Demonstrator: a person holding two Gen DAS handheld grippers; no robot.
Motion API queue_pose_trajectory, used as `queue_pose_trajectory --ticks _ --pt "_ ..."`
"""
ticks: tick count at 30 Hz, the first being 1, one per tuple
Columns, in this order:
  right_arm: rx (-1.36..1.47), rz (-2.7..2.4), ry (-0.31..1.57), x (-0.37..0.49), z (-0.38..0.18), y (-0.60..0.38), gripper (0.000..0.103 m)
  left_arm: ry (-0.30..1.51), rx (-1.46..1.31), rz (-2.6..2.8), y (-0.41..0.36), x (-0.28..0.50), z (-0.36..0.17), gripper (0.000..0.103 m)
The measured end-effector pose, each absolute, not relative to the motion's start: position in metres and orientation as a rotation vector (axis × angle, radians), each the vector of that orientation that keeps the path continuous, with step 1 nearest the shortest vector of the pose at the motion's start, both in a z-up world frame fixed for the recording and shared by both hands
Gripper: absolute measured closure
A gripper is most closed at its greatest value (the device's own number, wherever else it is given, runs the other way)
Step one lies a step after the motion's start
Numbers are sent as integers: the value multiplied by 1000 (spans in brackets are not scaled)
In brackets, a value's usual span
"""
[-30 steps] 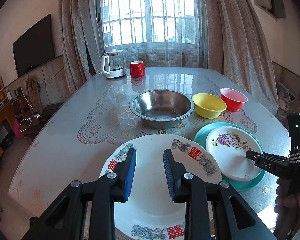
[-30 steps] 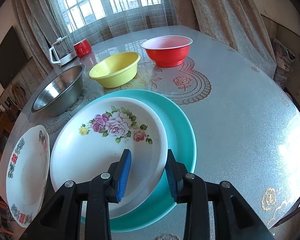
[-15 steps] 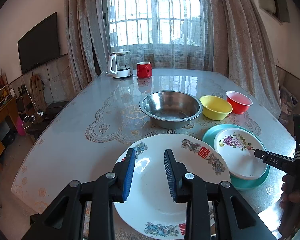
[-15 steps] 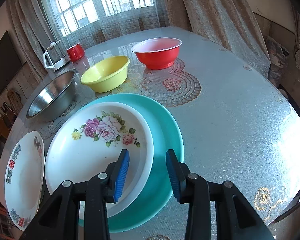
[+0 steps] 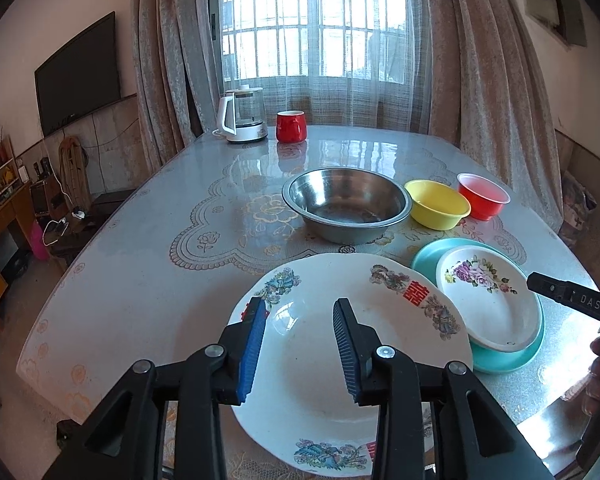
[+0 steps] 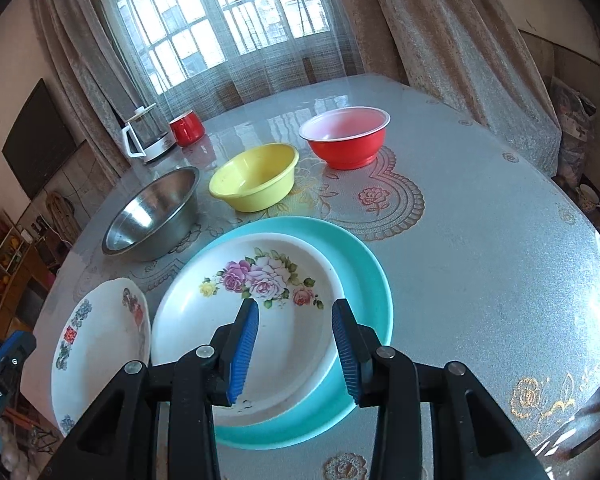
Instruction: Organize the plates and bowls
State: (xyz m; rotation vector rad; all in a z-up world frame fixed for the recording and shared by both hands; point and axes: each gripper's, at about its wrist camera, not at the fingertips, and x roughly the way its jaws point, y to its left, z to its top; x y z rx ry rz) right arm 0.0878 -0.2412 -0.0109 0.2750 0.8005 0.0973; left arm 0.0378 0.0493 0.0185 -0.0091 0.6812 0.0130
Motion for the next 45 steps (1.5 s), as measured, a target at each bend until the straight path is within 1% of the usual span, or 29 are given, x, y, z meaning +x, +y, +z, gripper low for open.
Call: queue_pose_trajectory --ticks 2,4,5,9,15,18,23,28,32,33,35,36,37,42,45 --pt "308 217 808 85 -6 -235 64 709 -43 18 58 42 12 63" --pt "307 337 822 81 -1 -222 65 741 -88 18 70 48 6 57" --pt "310 401 836 78 -1 -215 64 759 -118 11 77 51 3 55" --pt "330 597 911 71 -9 -188 64 797 -207 19 101 56 -7 54" --pt "378 691 1001 68 -31 -166 64 819 -288 11 129 61 -18 54" --pt "381 717 1031 68 -39 -159 64 837 -309 0 139 66 -23 56" --pt "392 713 1048 70 -49 -158 64 858 -325 -113 142 80 -32 56" --pt "372 695 999 74 -56 -152 64 871 -242 -167 133 95 -41 56" --pt "364 682 992 81 -65 -142 75 904 -228 -212 128 108 -50 56" --pt "361 673 995 83 -69 -140 76 912 -228 -220 128 110 -52 57" --pt "373 673 996 84 -74 -140 78 910 -221 -257 125 113 -53 65" --pt "387 677 996 84 -75 -141 78 912 -221 -268 123 114 -53 68" --pt "396 682 1001 85 -75 -143 79 914 -217 -272 122 116 -53 68" --pt "424 730 983 82 -80 -145 78 918 -179 -285 116 118 -52 67" --pt "459 704 1000 81 -79 -148 79 919 -170 -286 116 118 -52 66"
